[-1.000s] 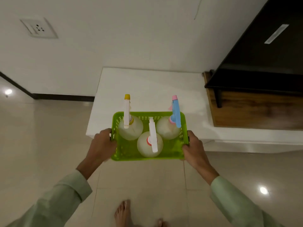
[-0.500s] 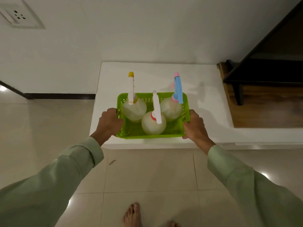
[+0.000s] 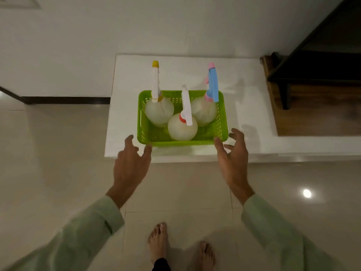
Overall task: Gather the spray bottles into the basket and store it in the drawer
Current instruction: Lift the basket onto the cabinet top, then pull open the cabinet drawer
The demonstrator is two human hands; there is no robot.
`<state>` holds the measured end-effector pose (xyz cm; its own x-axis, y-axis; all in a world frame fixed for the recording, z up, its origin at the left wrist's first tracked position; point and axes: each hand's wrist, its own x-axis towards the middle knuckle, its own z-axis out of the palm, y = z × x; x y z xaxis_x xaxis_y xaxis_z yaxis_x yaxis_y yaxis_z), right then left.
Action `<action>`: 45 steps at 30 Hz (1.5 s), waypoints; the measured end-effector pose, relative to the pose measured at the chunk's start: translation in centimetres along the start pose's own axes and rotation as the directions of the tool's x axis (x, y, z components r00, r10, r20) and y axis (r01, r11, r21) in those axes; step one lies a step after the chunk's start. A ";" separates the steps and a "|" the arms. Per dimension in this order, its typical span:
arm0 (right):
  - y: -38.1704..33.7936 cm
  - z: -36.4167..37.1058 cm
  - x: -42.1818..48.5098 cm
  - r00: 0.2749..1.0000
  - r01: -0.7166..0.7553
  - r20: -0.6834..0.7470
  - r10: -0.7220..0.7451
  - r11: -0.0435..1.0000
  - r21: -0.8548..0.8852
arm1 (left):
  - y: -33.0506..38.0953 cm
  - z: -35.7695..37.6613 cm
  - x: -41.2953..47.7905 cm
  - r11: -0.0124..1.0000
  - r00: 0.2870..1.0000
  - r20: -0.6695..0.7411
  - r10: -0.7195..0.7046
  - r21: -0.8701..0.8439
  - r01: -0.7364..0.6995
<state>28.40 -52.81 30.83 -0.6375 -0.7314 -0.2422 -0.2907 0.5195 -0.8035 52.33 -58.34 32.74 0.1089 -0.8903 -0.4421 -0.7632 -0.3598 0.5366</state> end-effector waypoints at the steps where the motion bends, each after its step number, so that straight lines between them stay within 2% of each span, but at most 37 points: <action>1: 1.1 0.1 -1.9 0.998 0.043 -0.046 -0.042 0.999 0.021 | -0.6 0.8 -1.7 0.999 1.000 -0.010 -0.012 -0.036 0.011; 3: 3.6 0.7 -4.9 0.996 0.043 -0.075 -0.041 0.999 0.027 | -2.0 2.7 -4.6 0.994 1.000 -0.010 -0.029 -0.107 0.028; 5: 6.5 1.7 -7.0 0.999 -0.048 -0.004 0.048 0.998 0.041 | -3.3 5.1 -6.5 0.978 0.997 0.042 -0.065 -0.195 0.072; 7: 9.0 2.7 -7.8 0.979 -0.188 0.100 0.178 0.977 0.096 | -4.6 7.5 -7.0 0.908 0.978 0.138 -0.155 -0.370 0.196; 8: 10.3 3.3 -7.8 0.956 -0.274 0.148 0.254 0.952 0.135 | -5.3 8.8 -6.8 0.831 0.953 0.206 -0.223 -0.470 0.296; 10: 12.5 4.9 -7.0 0.874 -0.472 0.248 0.417 0.849 0.236 | -6.7 11.5 -5.3 0.606 0.862 0.360 -0.357 -0.613 0.507; 12: 15.0 7.0 -5.4 0.757 -0.653 0.350 0.552 0.662 0.368 | -8.5 14.3 -3.0 0.371 0.781 0.485 -0.393 -0.694 0.617; 14: 17.5 9.5 -3.2 0.666 -0.741 0.450 0.595 0.455 0.495 | -10.0 17.2 -0.1 0.175 0.746 0.557 -0.365 -0.746 0.643; 16: 19.9 12.1 -0.9 0.633 -0.751 0.513 0.579 0.299 0.589 | -11.4 20.1 3.0 0.045 0.733 0.587 -0.345 -0.769 0.637; 18: 21.8 14.5 1.4 0.633 -0.727 0.545 0.550 0.181 0.662 | -12.3 22.4 5.9 -0.052 0.725 0.594 -0.348 -0.784 0.618; 21: 23.7 17.7 4.7 0.616 -0.701 0.591 0.520 0.020 0.713 | -12.9 25.5 9.5 -0.150 0.709 0.598 -0.373 -0.793 0.590; 24: 24.5 19.3 6.3 0.620 -0.671 0.638 0.457 -0.112 0.733 | -13.3 27.3 11.4 -0.266 0.714 0.612 -0.340 -0.791 0.551; 26: 25.0 19.8 6.8 0.639 -0.645 0.648 0.415 -0.170 0.745 | -13.5 27.9 12.6 -0.328 0.748 0.601 -0.282 -0.793 0.514; 30: 25.7 20.1 6.4 0.682 -0.610 0.621 0.387 -0.167 0.774 | -13.8 28.2 13.4 -0.390 0.786 0.578 -0.220 -0.790 0.472; 36: 26.3 18.8 4.7 0.671 -0.617 0.635 0.382 -0.187 0.765 | -15.3 27.8 11.3 -0.413 0.776 0.600 -0.195 -0.768 0.490; 38: 25.9 17.4 2.9 0.662 -0.642 0.643 0.384 -0.153 0.752 | -15.5 26.9 9.2 -0.371 0.763 0.616 -0.196 -0.767 0.524; 39: 25.5 16.5 1.9 0.650 -0.666 0.644 0.404 -0.107 0.739 | -15.3 26.3 7.9 -0.306 0.760 0.617 -0.203 -0.777 0.550; 40: 24.8 15.5 0.7 0.631 -0.701 0.639 0.439 -0.029 0.712 | -14.9 25.3 6.2 -0.204 0.761 0.611 -0.217 -0.791 0.577; 41: 23.9 14.3 -0.7 0.627 -0.733 0.613 0.481 0.098 0.673 | -14.4 24.2 4.3 -0.062 0.769 0.590 -0.247 -0.801 0.595; 42: 22.9 13.2 -2.2 0.670 -0.726 0.551 0.497 0.284 0.627 | -13.8 23.2 2.3 0.127 0.800 0.531 -0.279 -0.805 0.579; 43: 21.7 11.8 -3.9 0.773 -0.634 0.444 0.453 0.529 0.564 | -13.2 22.0 0.1 0.364 0.864 0.414 -0.286 -0.788 0.497; 44: 20.4 10.2 -5.6 0.905 -0.414 0.299 0.301 0.785 0.461 | -12.8 20.8 -2.2 0.617 0.944 0.235 -0.232 -0.715 0.329; 45: 19.1 8.5 -7.1 0.984 -0.097 0.175 0.044 0.946 0.310 | -12.3 19.5 -4.3 0.816 0.995 0.034 -0.095 -0.570 0.097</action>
<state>33.47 -41.42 12.55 -0.5151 -0.7738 -0.3688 0.0084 0.4257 -0.9048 48.84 -44.68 14.01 0.1591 -0.8424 -0.5148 -0.2496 -0.5388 0.8046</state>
